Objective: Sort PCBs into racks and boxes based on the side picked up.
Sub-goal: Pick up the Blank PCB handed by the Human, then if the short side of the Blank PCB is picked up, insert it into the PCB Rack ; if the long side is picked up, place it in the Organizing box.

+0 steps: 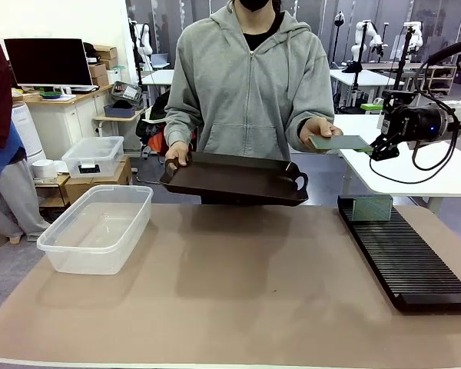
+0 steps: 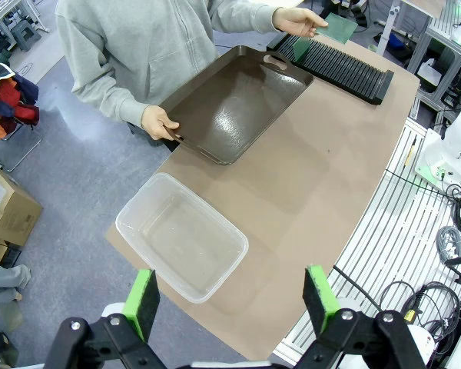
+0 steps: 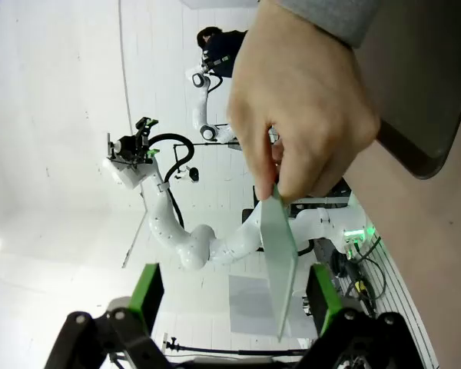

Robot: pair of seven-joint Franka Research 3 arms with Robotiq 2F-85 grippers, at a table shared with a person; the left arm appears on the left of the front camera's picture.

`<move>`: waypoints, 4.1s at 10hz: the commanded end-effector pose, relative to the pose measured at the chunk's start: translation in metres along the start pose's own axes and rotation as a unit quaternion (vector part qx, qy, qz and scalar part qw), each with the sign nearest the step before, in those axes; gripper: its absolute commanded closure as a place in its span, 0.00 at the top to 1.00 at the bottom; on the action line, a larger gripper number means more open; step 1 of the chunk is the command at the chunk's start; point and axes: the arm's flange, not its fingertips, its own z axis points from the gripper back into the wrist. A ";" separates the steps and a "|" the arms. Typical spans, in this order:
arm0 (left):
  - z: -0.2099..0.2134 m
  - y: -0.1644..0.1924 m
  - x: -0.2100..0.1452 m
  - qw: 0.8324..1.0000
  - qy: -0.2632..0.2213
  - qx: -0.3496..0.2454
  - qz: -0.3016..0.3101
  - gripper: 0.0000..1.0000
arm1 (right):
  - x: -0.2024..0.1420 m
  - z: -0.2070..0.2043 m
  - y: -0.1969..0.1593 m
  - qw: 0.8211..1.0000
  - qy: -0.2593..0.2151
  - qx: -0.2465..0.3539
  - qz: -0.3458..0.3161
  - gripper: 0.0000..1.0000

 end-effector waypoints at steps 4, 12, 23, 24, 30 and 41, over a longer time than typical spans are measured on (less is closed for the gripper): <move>-0.001 -0.001 -0.001 1.000 0.000 -0.001 0.003 1.00 | 0.007 -0.008 0.004 0.999 0.018 0.009 0.049 0.93; -0.001 -0.001 -0.001 1.000 0.000 -0.001 0.003 1.00 | -0.002 -0.011 0.003 0.998 0.059 -0.003 0.017 0.00; -0.001 -0.001 -0.001 1.000 0.000 -0.001 0.003 1.00 | -0.006 -0.008 0.010 0.999 0.044 -0.025 0.019 0.00; -0.001 -0.001 -0.001 1.000 0.000 -0.001 0.003 1.00 | -0.006 -0.007 0.017 0.999 0.037 -0.016 0.018 0.00; -0.001 -0.001 -0.001 1.000 0.000 -0.001 0.003 1.00 | -0.005 -0.009 0.002 0.998 0.058 -0.022 0.008 0.00; -0.001 -0.001 -0.001 1.000 0.000 -0.001 0.003 1.00 | -0.005 -0.009 0.002 0.998 0.058 -0.022 0.008 0.00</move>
